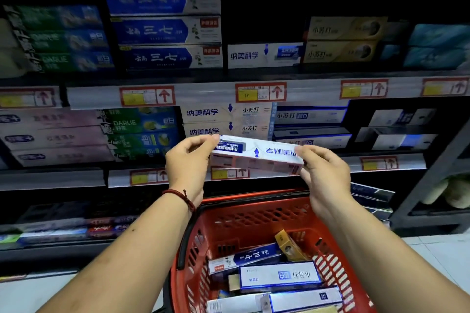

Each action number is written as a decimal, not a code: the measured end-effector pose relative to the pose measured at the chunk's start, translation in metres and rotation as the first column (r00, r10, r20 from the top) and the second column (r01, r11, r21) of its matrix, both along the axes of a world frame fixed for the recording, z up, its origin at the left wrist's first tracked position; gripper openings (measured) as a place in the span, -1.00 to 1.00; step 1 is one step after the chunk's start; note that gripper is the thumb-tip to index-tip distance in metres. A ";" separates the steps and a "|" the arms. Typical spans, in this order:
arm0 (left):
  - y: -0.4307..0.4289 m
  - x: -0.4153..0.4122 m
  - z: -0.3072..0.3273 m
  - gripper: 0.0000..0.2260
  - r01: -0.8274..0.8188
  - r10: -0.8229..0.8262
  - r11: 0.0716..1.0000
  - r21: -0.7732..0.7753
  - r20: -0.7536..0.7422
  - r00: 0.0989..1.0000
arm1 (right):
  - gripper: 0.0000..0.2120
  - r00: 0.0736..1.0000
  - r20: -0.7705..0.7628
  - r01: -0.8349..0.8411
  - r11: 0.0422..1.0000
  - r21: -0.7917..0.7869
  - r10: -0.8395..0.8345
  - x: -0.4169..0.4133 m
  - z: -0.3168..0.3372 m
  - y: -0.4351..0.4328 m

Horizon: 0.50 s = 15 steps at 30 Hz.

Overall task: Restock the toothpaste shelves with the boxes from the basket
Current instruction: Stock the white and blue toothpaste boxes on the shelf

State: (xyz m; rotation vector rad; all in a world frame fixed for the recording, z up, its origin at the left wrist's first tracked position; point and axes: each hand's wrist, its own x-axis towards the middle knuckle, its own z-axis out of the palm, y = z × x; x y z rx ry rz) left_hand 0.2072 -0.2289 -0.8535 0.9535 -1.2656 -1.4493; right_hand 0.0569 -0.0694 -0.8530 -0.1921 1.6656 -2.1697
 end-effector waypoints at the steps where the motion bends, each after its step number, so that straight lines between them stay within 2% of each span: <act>1: 0.000 0.000 0.002 -0.89 0.003 -0.003 1.000 0.010 -0.028 1.000 | -0.86 1.000 0.001 -0.002 1.000 -0.008 0.002 -0.001 0.000 -0.001; 3: 0.000 -0.001 0.003 -0.83 0.035 -0.032 0.999 0.039 -0.089 0.996 | -0.76 1.000 0.014 -0.004 1.000 -0.021 0.004 0.000 0.000 -0.004; 8: 0.007 0.001 0.010 -0.78 0.117 -0.103 0.990 0.075 -0.168 0.980 | -0.72 0.996 0.087 0.022 0.996 -0.090 -0.014 0.008 0.000 -0.007; 11: 0.014 -0.001 0.017 -0.64 0.311 -0.238 0.939 0.150 -0.368 0.899 | -0.72 0.993 0.115 -0.002 0.991 -0.137 0.018 0.016 0.002 -0.008; 12: 0.015 -0.003 0.018 -0.60 0.328 -0.247 0.933 0.148 -0.401 0.882 | -0.73 0.993 0.108 -0.029 0.990 -0.140 0.044 0.020 0.003 -0.009; 15: 0.014 -0.007 0.018 -0.55 0.161 -0.122 0.983 0.083 -0.356 0.926 | -0.70 0.985 0.091 -0.135 0.984 -0.114 0.145 0.034 0.002 -0.014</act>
